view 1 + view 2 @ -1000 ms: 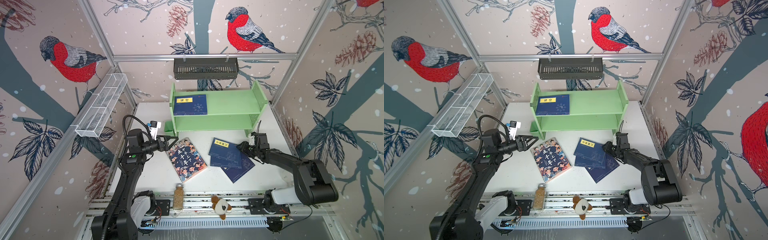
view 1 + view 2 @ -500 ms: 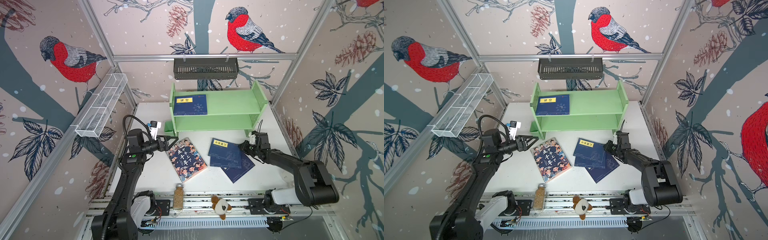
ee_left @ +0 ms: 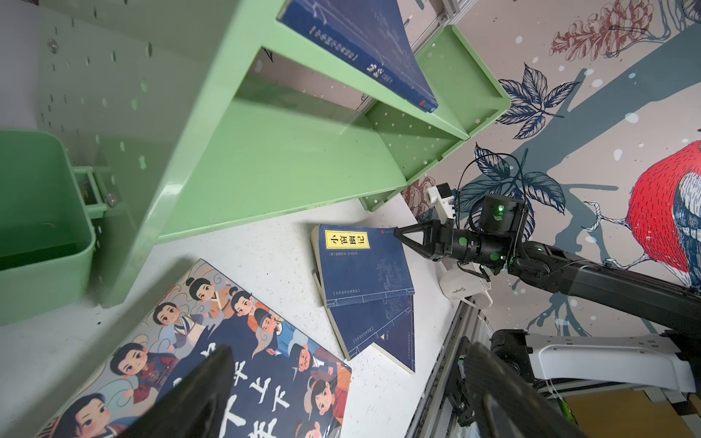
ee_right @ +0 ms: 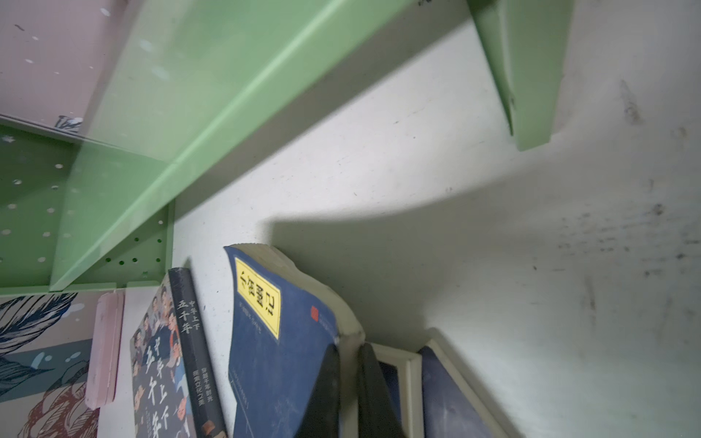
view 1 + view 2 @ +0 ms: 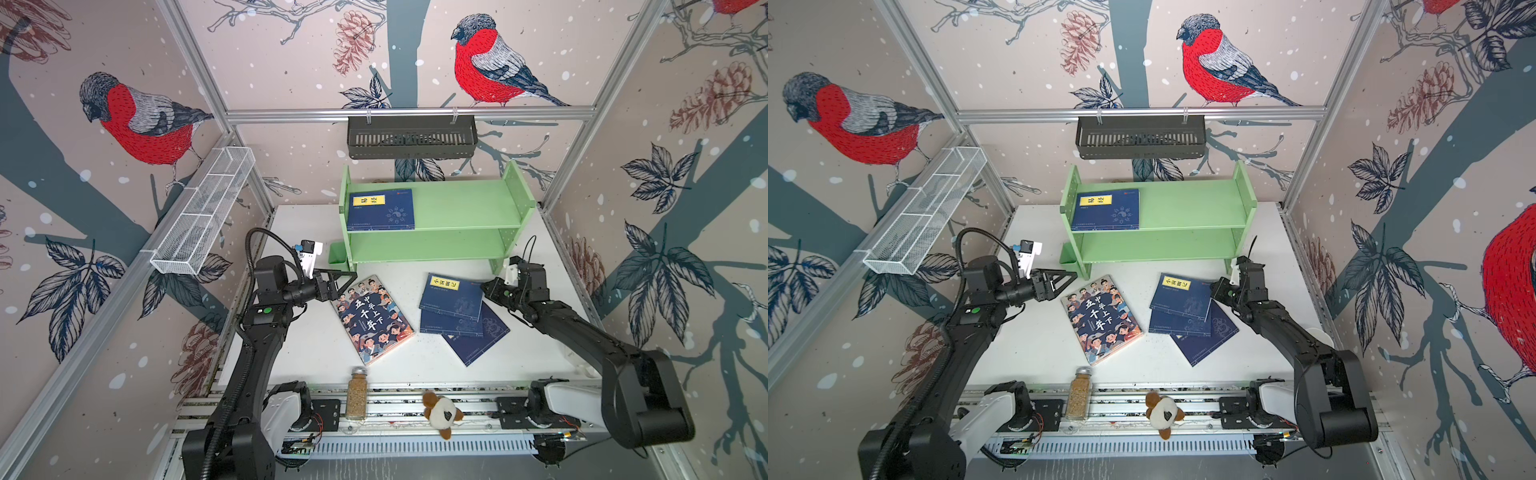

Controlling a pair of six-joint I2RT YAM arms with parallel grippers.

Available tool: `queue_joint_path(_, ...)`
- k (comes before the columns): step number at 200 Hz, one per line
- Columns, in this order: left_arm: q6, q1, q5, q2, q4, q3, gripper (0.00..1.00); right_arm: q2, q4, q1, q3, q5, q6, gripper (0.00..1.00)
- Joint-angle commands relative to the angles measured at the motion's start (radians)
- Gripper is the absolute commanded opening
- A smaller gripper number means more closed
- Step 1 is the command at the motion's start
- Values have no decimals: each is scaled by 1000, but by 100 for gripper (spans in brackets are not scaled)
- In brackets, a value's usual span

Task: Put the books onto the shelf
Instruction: 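Grasp the edge of the top dark-blue book with the right gripper, then lift the top book toward the left gripper with the right gripper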

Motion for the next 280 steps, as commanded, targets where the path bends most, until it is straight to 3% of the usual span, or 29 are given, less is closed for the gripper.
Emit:
queue_joint_path(1,-33,-2,18,7,35,15,95,-54,-22,11,16,-69,-10,0)
queue_joint_path(40,-138,-2,31,44,94,40,95,-136,-100,49,72,-144,-28,0)
queue_joint_path(107,-171,-4,37,81,150,51,95,-215,-187,126,158,-232,-62,0)
queue_joint_path(183,-294,-10,91,47,342,-51,96,-242,-172,167,223,-386,-109,0)
queue_joint_path(225,-291,-10,96,41,341,-58,96,-235,-152,179,272,-455,-100,0)
queue_joint_path(280,-332,-28,197,41,454,-106,97,-224,-93,259,363,-508,-78,0)
